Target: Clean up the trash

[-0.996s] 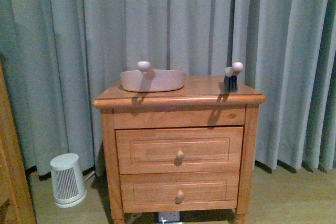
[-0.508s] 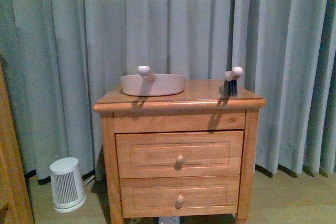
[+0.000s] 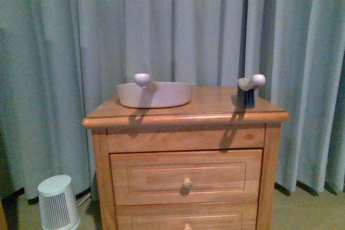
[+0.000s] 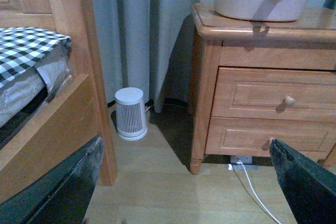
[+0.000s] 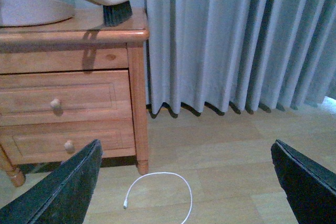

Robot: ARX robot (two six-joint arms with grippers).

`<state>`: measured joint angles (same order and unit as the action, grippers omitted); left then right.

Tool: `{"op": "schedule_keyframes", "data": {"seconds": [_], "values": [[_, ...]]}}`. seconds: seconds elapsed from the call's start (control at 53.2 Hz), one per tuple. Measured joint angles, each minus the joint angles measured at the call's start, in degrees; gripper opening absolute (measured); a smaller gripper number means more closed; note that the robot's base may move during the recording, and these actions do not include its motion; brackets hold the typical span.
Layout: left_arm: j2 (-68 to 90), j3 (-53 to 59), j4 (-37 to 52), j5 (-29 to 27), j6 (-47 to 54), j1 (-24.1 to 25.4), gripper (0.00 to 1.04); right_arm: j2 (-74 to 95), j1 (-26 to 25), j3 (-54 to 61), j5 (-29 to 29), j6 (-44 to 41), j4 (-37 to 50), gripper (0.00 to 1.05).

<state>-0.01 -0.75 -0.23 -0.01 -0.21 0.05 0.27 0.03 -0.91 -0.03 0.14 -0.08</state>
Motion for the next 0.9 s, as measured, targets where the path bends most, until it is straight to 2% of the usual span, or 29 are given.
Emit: {"op": "schedule_keyframes", "data": {"seconds": [0.902], "values": [[0.00, 0.02, 0.00, -0.02, -0.02, 0.00, 0.97, -0.02, 0.00, 0.00, -0.07, 0.00, 0.00, 0.97]]}}
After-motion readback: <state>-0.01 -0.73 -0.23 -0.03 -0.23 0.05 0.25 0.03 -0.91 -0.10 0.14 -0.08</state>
